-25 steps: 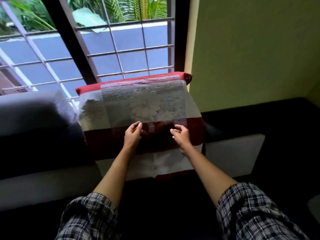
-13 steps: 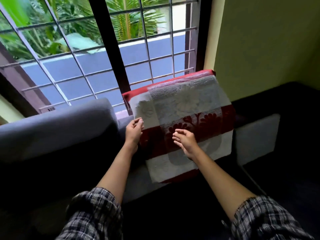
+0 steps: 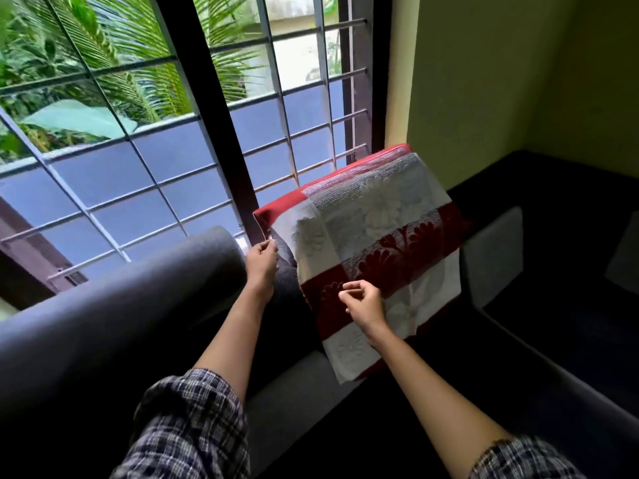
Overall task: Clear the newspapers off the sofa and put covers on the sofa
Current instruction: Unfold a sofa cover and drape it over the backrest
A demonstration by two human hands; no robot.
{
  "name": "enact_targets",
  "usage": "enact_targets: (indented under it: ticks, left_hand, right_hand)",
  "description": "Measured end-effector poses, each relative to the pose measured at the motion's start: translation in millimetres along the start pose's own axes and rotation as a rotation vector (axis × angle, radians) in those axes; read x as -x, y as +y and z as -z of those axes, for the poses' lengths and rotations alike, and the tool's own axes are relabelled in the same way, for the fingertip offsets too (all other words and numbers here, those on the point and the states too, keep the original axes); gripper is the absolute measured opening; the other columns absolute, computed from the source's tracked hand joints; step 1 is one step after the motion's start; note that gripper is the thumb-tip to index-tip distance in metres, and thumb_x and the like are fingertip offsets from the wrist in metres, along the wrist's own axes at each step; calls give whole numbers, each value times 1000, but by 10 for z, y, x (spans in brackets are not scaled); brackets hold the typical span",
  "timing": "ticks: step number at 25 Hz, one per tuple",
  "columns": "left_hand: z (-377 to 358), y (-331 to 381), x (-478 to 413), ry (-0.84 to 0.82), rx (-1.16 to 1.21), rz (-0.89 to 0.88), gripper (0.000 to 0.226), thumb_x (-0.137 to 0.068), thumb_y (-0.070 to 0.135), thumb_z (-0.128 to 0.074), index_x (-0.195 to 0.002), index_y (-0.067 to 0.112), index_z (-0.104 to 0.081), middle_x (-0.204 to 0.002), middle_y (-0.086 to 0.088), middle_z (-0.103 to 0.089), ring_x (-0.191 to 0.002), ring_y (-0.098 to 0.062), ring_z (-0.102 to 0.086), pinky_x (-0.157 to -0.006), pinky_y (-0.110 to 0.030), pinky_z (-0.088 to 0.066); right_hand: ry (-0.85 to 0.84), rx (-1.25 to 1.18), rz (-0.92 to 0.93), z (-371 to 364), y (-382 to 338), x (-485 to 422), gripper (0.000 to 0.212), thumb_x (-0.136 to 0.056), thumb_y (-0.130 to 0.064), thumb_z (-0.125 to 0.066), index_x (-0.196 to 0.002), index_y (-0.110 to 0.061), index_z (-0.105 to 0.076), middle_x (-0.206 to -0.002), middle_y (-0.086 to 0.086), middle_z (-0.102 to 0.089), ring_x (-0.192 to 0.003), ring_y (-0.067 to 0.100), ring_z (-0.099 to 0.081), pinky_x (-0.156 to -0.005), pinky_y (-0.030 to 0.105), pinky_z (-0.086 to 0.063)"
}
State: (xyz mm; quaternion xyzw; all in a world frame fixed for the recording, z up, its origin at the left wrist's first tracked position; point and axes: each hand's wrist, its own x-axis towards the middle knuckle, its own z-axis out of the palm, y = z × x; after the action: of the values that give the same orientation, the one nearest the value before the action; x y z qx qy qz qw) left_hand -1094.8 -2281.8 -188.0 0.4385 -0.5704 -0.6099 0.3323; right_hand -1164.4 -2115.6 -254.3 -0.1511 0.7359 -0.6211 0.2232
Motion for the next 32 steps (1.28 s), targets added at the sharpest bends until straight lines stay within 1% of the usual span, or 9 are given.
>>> enact_targets:
  ticks: [2, 5, 8, 11, 14, 19, 24, 29, 32]
  left_hand:
    - [-33, 46, -136, -40, 40, 41, 27, -95, 15, -45, -68, 19, -50, -65, 2, -44, -59, -8, -40, -57, -21, -34]
    - [-86, 78, -415, -57, 103, 110, 23, -92, 18, -50, -70, 19, -54, -74, -1, -52, -68, -10, -46, -68, -25, -40]
    - [-146, 42, -622, -68, 136, 128, 12, -90, 23, -57, -78, 18, -58, -85, -2, -58, -77, -15, -51, -69, -28, -42]
    - [-164, -31, -713, -59, 198, 111, 9, -86, 20, -64, -87, 15, -57, -75, 0, -54, -63, -9, -48, -58, -22, -38]
    - [-127, -30, -830, -57, 296, 86, 22, -82, 25, -69, -93, 12, -55, -66, 1, -48, -56, -8, -42, -52, -20, -36]
    - [-44, 90, -929, -72, 376, 8, 17, -87, 13, -63, -75, 16, -52, -55, 3, -49, -36, 0, -42, -37, -13, -36]
    - [17, 98, -829, -34, 424, -43, 22, -91, 10, -57, -72, 16, -48, -47, 6, -43, -30, 3, -34, -32, -12, -28]
    - [72, 112, -737, 124, 362, -106, 23, -92, 13, -55, -72, 19, -46, -60, -2, -40, -47, -9, -36, -33, -11, -30]
    - [89, 57, -746, 159, 291, -126, 20, -89, 19, -60, -71, 21, -50, -64, -3, -48, -54, -13, -43, -50, -23, -46]
  right_hand:
    - [42, 81, 65, -161, -33, 3, 8, -78, -13, -69, -79, -16, -63, -74, 0, -64, -67, 14, -56, -65, 24, -45]
    - [91, 196, 159, -385, -69, -9, 19, -76, -18, -74, -88, -7, -65, -81, 4, -65, -72, 13, -57, -65, 16, -40]
    - [150, 259, 178, -566, -48, -70, 32, -71, -27, -79, -92, -7, -64, -91, 10, -64, -84, 20, -59, -81, 25, -46]
    - [149, 345, 180, -783, -22, -87, 47, -70, -37, -78, -103, -9, -60, -105, 10, -57, -99, 23, -55, -87, 27, -41]
    - [148, 495, 215, -1041, -39, -90, 52, -74, -41, -72, -114, -13, -54, -116, 8, -50, -107, 25, -52, -87, 34, -44]
    - [208, 711, 240, -1135, 35, -163, 29, -87, -21, -55, -114, -11, -53, -119, 9, -52, -112, 29, -52, -84, 39, -46]
    - [118, 812, 160, -1018, 148, -110, 30, -91, -14, -44, -120, -12, -50, -125, 5, -48, -118, 24, -47, -84, 36, -45]
    - [79, 831, 172, -949, 173, -7, 33, -89, -11, -42, -122, -11, -48, -121, 5, -52, -112, 24, -51, -80, 35, -46]
    - [55, 840, 156, -960, 233, 97, 36, -86, -9, -48, -121, -12, -46, -120, 4, -48, -106, 24, -56, -73, 32, -46]
